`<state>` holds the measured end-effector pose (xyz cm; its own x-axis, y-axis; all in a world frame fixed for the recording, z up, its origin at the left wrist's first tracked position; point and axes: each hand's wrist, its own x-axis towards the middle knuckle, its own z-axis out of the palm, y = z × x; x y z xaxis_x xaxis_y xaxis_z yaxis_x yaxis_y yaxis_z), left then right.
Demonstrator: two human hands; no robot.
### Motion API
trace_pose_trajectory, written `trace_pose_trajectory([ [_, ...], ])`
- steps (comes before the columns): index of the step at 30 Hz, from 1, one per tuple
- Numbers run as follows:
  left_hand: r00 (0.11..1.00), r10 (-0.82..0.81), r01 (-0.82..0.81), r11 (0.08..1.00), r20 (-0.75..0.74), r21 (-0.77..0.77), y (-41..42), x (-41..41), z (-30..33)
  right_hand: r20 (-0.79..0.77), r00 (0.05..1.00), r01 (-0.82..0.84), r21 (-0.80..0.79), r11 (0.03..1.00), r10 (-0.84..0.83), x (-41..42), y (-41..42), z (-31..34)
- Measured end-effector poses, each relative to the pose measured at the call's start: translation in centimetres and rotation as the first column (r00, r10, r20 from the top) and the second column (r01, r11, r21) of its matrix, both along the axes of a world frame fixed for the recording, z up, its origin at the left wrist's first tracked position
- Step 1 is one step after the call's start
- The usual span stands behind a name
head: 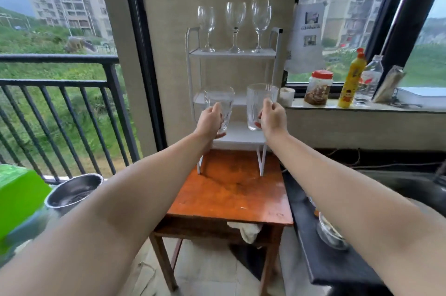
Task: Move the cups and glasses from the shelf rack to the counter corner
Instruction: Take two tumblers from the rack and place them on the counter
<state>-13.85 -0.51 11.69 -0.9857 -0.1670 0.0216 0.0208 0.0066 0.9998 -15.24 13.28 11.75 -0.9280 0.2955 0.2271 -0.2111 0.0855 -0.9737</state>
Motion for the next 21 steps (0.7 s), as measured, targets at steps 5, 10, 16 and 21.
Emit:
trace_pose_trajectory([
  [5,0.991,-0.132,0.132,0.989,0.007,-0.066,4.0,5.2,-2.2,0.07,0.984,0.167,-0.031,0.986,-0.164,6.6,4.7,-3.1],
  [10,0.956,-0.288,0.291,0.953,0.046,-0.081,11.7,9.1,-3.9,0.134,0.928,0.351,-0.007,0.936,-0.347,12.9,12.6,-5.8],
  [16,0.866,-0.478,0.48,0.877,0.149,0.023,25.0,15.0,-6.2,0.211,0.784,0.589,0.041,0.807,-0.583,22.8,25.1,-8.1],
  [21,0.757,-0.625,0.625,0.778,0.192,0.065,38.4,23.1,-8.2,0.264,0.632,0.721,0.144,0.678,-0.729,34.5,37.5,-9.9],
])
